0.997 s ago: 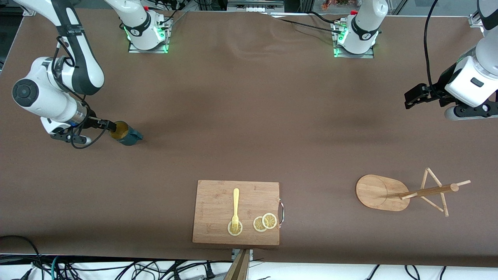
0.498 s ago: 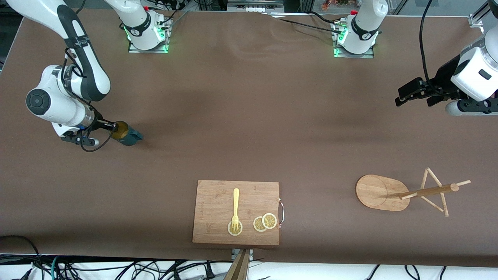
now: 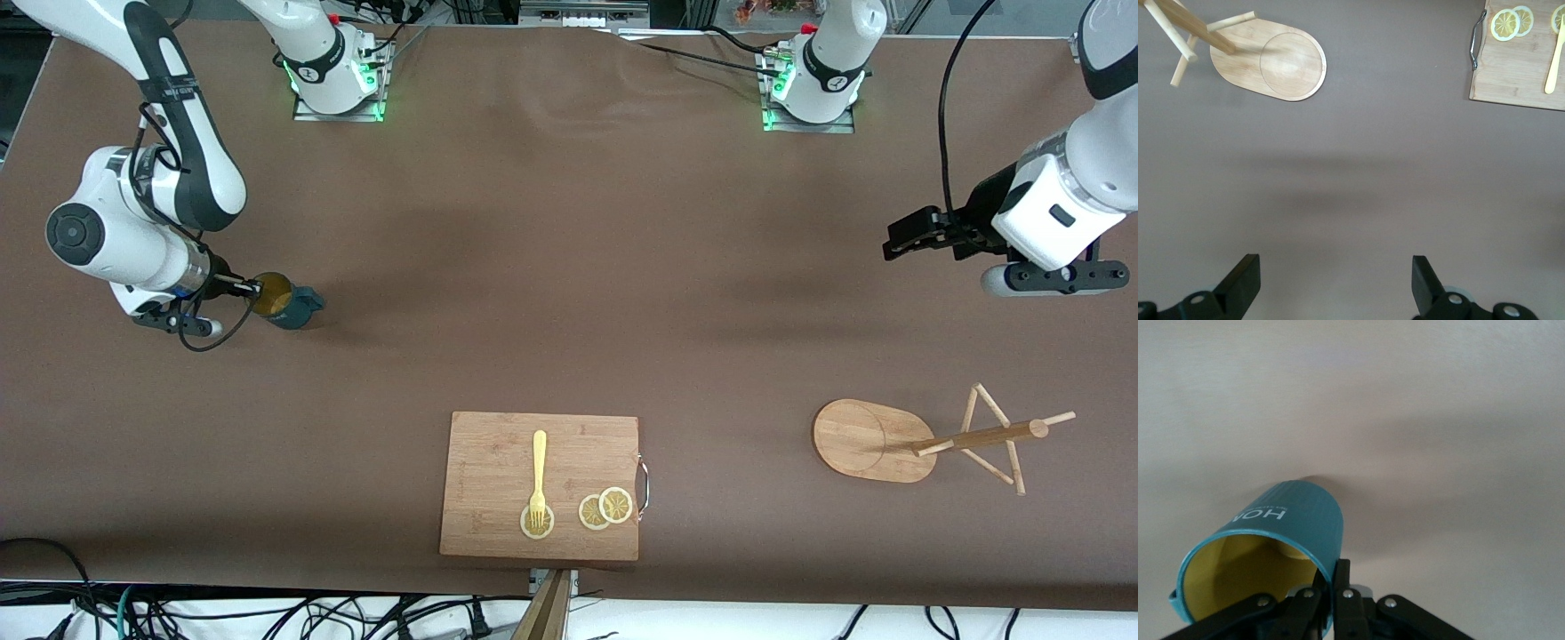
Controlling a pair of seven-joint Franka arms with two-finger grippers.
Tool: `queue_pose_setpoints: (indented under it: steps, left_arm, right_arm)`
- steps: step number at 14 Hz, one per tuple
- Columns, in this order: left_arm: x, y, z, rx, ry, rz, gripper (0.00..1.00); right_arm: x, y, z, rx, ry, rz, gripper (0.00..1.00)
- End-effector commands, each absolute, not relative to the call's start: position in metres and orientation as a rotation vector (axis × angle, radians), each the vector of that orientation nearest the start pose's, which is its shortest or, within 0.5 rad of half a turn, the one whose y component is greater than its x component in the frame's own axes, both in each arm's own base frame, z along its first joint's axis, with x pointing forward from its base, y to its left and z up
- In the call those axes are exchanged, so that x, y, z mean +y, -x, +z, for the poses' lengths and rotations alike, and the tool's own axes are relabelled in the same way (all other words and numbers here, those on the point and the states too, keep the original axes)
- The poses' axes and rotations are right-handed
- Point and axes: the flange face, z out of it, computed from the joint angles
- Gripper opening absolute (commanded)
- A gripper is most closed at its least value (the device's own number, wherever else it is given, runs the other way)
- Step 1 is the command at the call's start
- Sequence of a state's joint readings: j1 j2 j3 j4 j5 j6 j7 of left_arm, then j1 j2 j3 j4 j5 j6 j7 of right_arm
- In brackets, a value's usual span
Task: Pass cup and hang on rack
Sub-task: 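Carry the teal mug to mid-table with the right gripper while the left gripper approaches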
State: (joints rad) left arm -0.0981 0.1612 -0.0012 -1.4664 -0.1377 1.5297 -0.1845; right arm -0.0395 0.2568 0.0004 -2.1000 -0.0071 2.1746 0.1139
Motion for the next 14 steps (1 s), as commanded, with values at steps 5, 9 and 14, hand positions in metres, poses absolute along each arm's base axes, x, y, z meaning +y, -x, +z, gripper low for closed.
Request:
queue_pose_setpoints:
  steps: [5, 9, 14]
  left_arm:
    - [-0.082, -0.617, 0.498, -0.120, 3.196, 0.472, 1.00]
    - [-0.073, -0.610, 0.500, -0.137, 3.185, 0.505, 1.00]
    - [-0.058, -0.558, 0.438, -0.045, 3.342, 0.221, 1.00]
  right_arm:
    - [0.186, -0.574, 0.363, 0.126, 3.130, 0.261, 0.00]
    - [0.338, -0.558, 0.368, 0.316, 3.065, 0.226, 0.00]
    - [0.476, -0.533, 0.337, 0.446, 2.996, 0.168, 0.00]
